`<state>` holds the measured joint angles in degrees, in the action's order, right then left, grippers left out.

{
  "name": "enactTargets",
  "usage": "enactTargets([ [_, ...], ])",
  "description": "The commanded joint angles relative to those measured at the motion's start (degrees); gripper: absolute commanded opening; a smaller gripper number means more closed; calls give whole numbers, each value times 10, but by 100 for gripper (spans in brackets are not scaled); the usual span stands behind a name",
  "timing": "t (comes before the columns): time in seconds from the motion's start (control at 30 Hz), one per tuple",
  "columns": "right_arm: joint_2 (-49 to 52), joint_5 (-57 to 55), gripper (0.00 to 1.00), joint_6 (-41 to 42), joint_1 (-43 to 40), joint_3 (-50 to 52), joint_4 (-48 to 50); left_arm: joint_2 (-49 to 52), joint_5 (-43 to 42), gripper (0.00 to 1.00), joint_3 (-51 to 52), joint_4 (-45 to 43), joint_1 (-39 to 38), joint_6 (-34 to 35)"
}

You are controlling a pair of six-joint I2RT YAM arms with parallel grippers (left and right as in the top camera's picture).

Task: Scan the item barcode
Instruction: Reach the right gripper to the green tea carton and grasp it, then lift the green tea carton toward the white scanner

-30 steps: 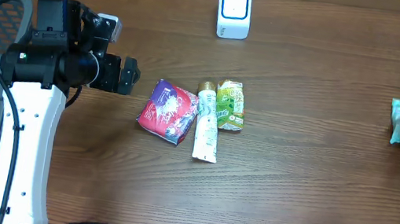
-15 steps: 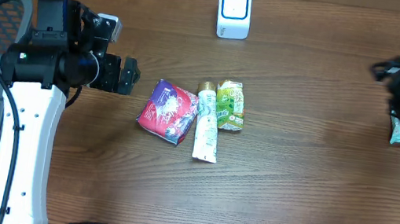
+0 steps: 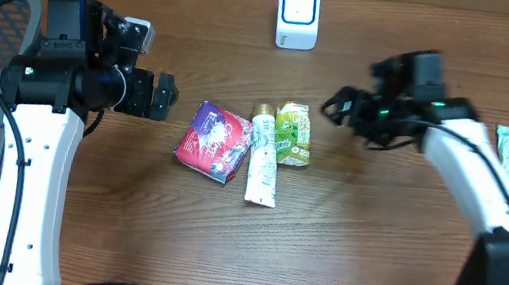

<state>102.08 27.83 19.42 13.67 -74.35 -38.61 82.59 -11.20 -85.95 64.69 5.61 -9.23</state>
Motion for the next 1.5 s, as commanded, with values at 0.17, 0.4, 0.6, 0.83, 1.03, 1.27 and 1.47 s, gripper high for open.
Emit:
enactTargets([
  [0.17,70,-12,87,3,58,8,42,0,-6,100,0,-2,-4,-10],
  [0.4,122,9,82,9,57,8,83,0,-6,99,0,-2,-4,-10],
  [0.6,138,25,67,10,57,8,127,0,-6,100,0,-2,-4,-10],
  [0.83,143,24,46,16,57,9,144,0,-6,100,0,-2,-4,-10],
  [1.03,157,30,40,34,57,8,150,0,-6,100,0,-2,-4,-10],
  [1.27,166,29,23,61,57,9,150,0,-6,100,0,-2,-4,-10],
  [1.47,164,59,4,59,52,7,160,0,-6,99,0,-2,-4,-10],
])
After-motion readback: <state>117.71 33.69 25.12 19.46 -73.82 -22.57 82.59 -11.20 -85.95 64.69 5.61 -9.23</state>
